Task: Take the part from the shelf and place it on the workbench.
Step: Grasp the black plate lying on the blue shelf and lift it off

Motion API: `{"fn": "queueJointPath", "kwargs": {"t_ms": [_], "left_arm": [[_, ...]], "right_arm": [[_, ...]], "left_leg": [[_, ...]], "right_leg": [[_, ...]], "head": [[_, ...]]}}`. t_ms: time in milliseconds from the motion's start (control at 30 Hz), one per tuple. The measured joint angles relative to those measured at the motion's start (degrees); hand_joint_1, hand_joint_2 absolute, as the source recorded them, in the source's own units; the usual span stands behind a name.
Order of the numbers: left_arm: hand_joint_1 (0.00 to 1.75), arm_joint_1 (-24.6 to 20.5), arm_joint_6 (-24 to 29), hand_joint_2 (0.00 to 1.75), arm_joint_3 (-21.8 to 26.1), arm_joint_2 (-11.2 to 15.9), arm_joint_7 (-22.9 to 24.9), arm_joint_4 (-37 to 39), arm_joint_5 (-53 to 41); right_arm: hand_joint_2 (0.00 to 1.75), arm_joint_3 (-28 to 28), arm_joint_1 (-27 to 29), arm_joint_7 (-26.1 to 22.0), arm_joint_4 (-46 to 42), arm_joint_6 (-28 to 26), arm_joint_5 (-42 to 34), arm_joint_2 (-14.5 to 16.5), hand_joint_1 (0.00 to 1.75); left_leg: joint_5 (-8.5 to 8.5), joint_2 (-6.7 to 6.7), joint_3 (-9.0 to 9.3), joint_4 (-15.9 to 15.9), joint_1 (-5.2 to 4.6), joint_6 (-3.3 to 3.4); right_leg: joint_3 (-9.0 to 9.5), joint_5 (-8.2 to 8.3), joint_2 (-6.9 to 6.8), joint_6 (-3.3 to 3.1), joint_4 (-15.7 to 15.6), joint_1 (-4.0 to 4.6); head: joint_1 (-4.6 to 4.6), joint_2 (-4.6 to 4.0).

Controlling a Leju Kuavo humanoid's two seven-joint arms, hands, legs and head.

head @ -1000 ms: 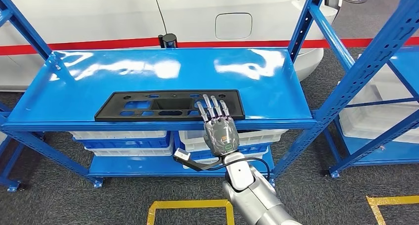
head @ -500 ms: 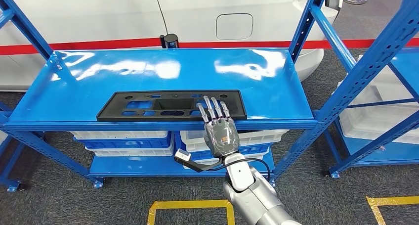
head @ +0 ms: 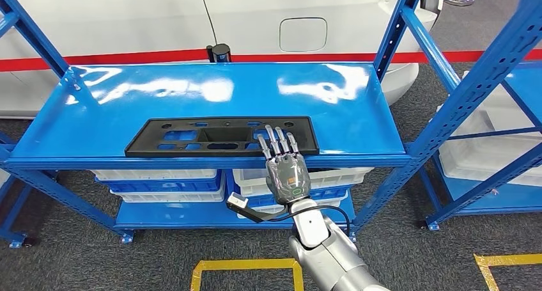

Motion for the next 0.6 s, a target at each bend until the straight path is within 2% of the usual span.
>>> {"fn": "queueJointPath", "kwargs": {"t_ms": [600], "left_arm": [[0.00,0.0,-0.2,0.00,0.0,0.1,0.1,0.0,-0.2]], "right_arm": [[1.75,0.0,-0.1,0.3,0.2,0.1,0.0,0.0,0.00]], "left_leg": [[0.00,0.00,0.01,0.0,0.00,0.00]], "right_leg": [[0.02,0.00,0.00,0.00,0.0,0.00]], "head": [[0.00,0.00]]}}
